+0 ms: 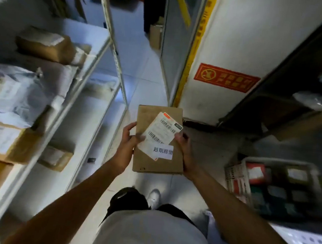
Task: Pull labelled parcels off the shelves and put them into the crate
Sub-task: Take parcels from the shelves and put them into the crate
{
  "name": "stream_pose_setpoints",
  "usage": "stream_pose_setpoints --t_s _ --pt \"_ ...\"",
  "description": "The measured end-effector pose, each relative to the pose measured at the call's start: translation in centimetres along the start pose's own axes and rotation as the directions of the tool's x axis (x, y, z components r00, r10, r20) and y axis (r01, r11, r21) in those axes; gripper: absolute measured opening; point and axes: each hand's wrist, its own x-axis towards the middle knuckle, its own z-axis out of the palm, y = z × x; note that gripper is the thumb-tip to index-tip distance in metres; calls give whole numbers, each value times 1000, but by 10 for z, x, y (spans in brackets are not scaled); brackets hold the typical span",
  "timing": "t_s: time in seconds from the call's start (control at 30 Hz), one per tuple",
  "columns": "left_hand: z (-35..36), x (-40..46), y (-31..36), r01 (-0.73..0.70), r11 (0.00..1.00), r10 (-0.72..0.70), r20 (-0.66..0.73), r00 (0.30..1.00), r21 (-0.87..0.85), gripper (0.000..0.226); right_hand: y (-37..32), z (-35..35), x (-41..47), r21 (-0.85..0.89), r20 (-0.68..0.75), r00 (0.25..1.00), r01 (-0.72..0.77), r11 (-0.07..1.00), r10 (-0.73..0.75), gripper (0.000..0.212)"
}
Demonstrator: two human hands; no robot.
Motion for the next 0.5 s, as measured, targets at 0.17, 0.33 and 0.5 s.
stream_pose_setpoints --t_s 0.17,0.33,0.5 --pt "67 54 11 93 987 -121 219 968 131 63 -6 -62 16 182 -217 976 45 982 -5 106" --pt "134 109 14 97 951 -218 412 885 295 66 -39 -100 11 302 -431 902 139 943 5 38" --pt "200 162 19 68 889 -346 569 746 452 75 -54 -143 16 353 -615 788 270 896 5 64"
